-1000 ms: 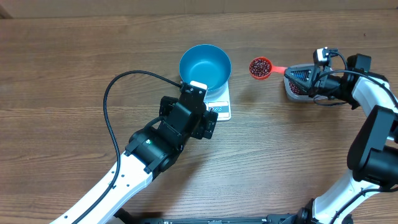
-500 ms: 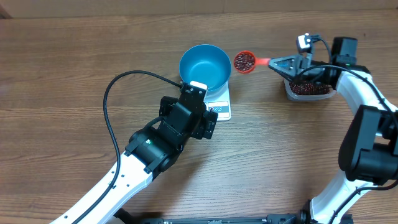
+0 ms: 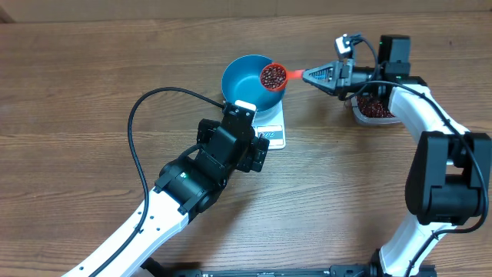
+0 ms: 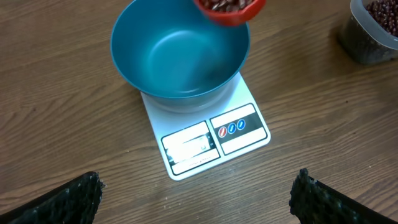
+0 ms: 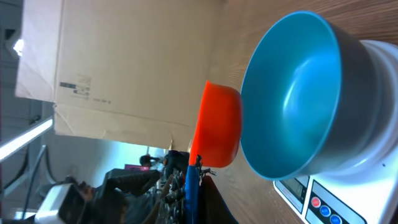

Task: Scoop item into bowl and weigh 150g on scale
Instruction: 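Carry the scoop left over the teal bowl on the scale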

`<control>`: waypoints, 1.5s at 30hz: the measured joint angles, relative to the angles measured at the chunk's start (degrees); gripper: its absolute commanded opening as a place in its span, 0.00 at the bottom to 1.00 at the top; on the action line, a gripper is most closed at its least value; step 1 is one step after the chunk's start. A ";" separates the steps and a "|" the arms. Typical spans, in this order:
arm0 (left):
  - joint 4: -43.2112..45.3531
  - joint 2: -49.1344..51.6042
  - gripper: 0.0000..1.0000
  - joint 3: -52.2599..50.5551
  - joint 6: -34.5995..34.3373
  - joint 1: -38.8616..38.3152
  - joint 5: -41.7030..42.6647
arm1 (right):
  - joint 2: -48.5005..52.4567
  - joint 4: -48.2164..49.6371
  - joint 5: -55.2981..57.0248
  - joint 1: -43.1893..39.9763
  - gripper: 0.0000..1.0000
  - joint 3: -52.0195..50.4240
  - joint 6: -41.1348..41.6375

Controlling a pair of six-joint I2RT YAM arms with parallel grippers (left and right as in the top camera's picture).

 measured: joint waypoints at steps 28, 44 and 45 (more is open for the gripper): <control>0.00 0.00 1.00 0.02 0.00 0.00 0.00 | -0.02 1.44 6.43 4.61 0.04 0.00 -22.84; 0.00 0.00 1.00 0.02 0.00 0.00 0.00 | 0.00 1.53 11.85 5.51 0.04 0.00 -35.34; 0.00 0.00 0.99 0.00 0.00 0.00 0.02 | -0.02 1.49 12.02 5.51 0.04 0.00 -36.02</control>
